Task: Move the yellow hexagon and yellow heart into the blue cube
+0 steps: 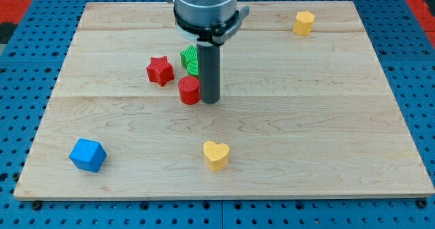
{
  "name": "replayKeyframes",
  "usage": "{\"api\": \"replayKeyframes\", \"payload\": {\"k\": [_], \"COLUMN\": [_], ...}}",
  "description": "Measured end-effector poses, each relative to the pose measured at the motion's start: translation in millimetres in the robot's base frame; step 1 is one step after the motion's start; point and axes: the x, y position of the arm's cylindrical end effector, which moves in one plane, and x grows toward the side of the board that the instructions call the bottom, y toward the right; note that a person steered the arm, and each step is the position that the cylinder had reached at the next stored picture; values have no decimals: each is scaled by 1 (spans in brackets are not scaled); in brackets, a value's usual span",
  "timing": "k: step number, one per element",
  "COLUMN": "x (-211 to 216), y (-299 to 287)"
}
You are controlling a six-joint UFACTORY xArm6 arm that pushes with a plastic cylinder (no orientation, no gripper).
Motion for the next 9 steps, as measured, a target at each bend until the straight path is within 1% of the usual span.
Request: {"api": "replayKeyframes", "payload": {"k": [1, 3, 4, 5, 6, 8, 9], "x": [-6, -71, -119, -174, -203, -205, -193], "y": [4, 214, 248, 266, 264, 104, 99]}}
